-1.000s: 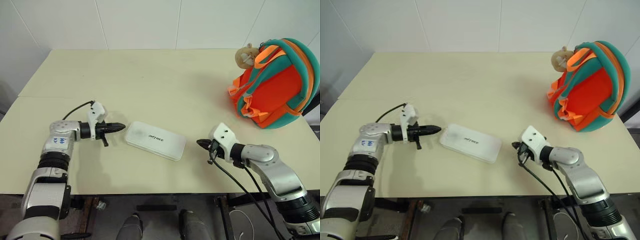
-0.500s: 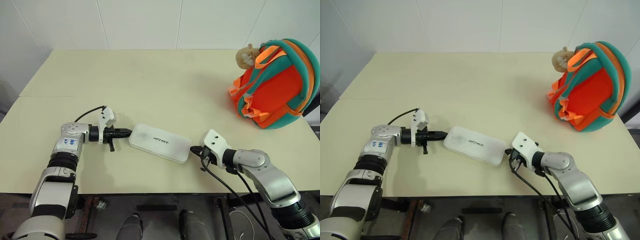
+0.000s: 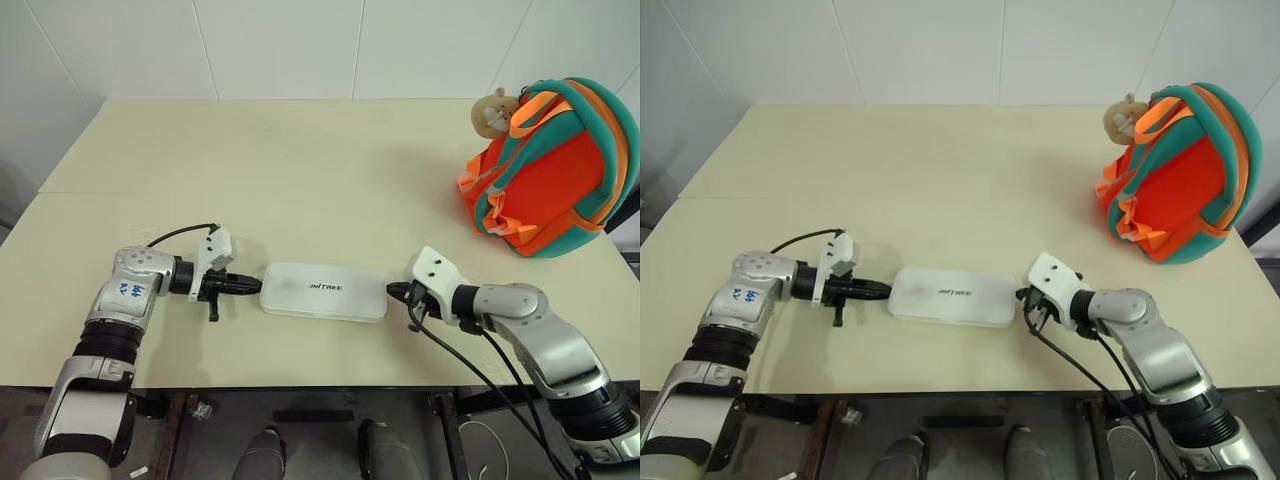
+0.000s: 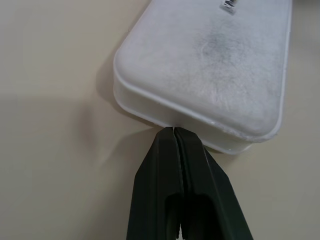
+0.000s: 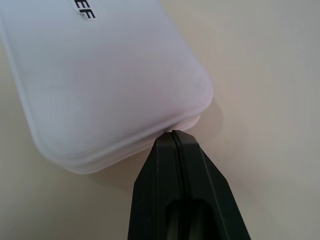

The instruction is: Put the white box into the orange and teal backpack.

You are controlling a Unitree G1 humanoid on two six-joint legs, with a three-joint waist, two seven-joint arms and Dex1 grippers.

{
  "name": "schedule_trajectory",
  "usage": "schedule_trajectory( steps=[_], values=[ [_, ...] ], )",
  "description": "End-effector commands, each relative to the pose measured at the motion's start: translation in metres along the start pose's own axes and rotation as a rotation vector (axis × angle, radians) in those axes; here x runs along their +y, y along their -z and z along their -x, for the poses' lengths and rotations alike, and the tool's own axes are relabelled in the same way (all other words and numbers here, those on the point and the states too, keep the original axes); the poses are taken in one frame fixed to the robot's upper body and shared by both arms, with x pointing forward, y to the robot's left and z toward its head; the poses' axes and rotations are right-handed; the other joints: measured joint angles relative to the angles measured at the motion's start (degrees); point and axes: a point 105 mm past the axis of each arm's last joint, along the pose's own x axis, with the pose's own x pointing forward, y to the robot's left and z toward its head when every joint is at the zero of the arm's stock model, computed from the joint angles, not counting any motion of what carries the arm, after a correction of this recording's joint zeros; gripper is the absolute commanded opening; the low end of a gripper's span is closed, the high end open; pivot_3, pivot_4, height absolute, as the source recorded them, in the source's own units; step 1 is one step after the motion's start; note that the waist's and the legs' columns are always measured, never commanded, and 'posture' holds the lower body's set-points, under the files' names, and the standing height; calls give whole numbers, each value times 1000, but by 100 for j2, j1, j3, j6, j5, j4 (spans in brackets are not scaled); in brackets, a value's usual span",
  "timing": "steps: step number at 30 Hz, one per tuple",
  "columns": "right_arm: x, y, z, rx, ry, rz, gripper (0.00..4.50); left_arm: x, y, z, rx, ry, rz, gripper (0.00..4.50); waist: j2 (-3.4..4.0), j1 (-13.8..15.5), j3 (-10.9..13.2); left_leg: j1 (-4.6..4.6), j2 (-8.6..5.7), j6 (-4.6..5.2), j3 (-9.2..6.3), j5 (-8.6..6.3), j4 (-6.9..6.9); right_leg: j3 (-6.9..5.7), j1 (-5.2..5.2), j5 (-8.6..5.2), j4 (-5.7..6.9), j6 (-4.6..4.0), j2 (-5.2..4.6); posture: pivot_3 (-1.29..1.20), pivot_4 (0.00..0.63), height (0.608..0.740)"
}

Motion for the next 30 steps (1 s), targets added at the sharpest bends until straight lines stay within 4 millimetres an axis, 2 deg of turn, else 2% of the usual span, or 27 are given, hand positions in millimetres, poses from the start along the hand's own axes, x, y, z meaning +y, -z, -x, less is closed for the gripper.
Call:
schedule_trajectory(
  steps=[1,8,23,26,30],
  values=[
    [8,-23,0,-83,-76,78,0,-15,-18,-10,-27,78,-49,43,0,0,0,0,0,0,0,0,0,0,-1,0,0,0,0,0,150,740],
    [12,-19,5,-62,-142,76,0,-25,-22,-12,0,99,-44,43,0,-3,0,0,0,0,-1,0,-1,0,-1,-3,1,0,0,0,150,740],
    [3,0,12,7,-101,75,0,-41,-21,-15,53,100,40,43,-1,-1,0,-1,0,0,-1,0,2,0,0,-6,0,-3,0,0,150,740],
    [2,0,13,7,-97,77,0,-39,-17,-12,69,75,61,43,-1,-6,0,0,0,0,-1,0,3,0,-1,-6,1,-4,0,0,150,740],
    [-5,7,15,44,-62,92,0,-27,-12,-2,84,-9,79,43,-1,-4,0,0,0,0,-1,0,2,0,-1,-6,1,-4,0,0,150,740]
  ],
)
